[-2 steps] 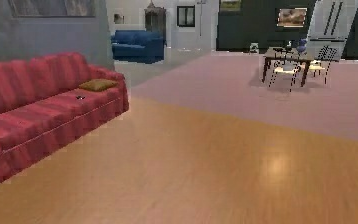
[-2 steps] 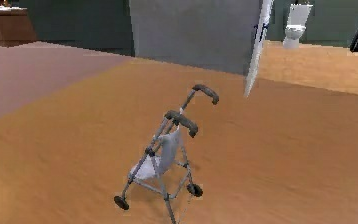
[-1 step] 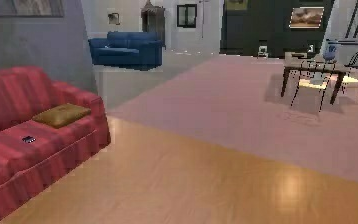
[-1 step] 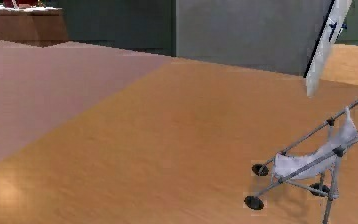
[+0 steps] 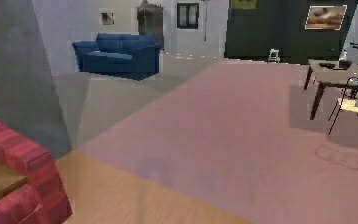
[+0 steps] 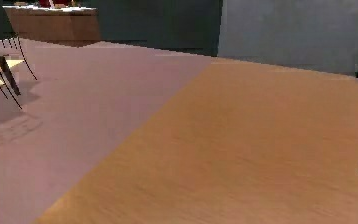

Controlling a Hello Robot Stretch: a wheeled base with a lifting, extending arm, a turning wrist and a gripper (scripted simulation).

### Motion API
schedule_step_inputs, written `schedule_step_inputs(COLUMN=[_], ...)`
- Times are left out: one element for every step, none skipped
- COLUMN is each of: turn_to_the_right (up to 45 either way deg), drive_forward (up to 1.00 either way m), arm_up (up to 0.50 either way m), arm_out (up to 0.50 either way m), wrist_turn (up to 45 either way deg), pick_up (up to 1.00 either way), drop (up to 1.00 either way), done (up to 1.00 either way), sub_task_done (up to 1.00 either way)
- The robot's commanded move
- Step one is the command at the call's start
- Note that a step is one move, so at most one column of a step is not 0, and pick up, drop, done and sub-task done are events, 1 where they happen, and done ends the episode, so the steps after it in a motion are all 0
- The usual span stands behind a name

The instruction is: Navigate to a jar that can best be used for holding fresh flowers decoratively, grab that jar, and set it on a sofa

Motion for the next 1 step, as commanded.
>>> schedule_step_inputs(turn_to_the_right=[0.0], drive_forward=[1.0], arm_up=[0.0], arm_out=[0.0], wrist_turn=[0.0], pick_up=[0.0], drop=[0.0], done=[0.0], sub_task_done=[0.0])
